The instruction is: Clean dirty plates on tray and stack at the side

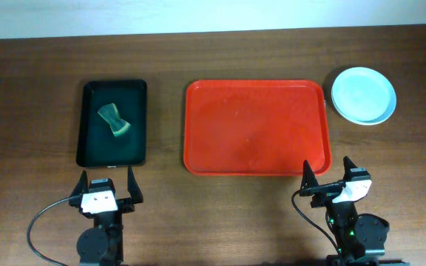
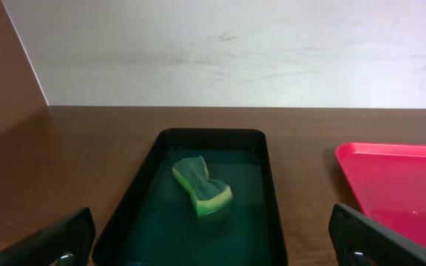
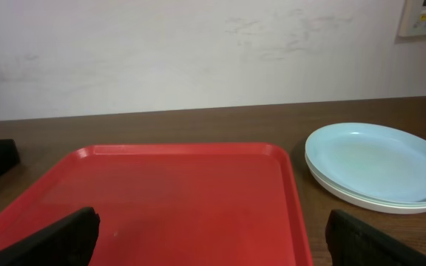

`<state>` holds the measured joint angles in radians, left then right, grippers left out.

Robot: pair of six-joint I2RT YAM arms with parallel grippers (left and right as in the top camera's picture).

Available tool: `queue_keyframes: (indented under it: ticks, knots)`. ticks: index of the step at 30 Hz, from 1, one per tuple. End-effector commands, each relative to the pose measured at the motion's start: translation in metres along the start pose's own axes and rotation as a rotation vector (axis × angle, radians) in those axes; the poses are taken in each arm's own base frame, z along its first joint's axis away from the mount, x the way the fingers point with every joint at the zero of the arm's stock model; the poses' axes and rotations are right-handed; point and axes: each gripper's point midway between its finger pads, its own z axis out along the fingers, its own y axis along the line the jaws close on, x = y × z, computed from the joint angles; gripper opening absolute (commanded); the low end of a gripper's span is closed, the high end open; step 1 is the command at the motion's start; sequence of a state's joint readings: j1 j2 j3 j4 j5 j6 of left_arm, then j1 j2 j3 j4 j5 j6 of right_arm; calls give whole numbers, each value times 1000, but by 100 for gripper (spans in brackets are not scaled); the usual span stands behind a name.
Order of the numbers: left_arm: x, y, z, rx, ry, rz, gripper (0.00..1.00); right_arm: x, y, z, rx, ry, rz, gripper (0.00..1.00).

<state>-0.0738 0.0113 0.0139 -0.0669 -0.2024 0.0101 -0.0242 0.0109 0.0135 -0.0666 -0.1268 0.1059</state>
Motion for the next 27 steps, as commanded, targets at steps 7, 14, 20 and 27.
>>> queue_keyframes:
  ticks: [7, 14, 20, 27]
  knots:
    - [1, 0, 0, 0, -2, -18, 99, 3, -1, 0, 5, 1, 2, 98]
    - [1, 0, 0, 0, -2, -18, 99, 3, -1, 0, 5, 1, 2, 98]
    - [1, 0, 0, 0, -2, -18, 99, 3, -1, 0, 5, 1, 2, 98]
    - [1, 0, 0, 0, -3, -18, 99, 3, -1, 0, 5, 1, 2, 98]
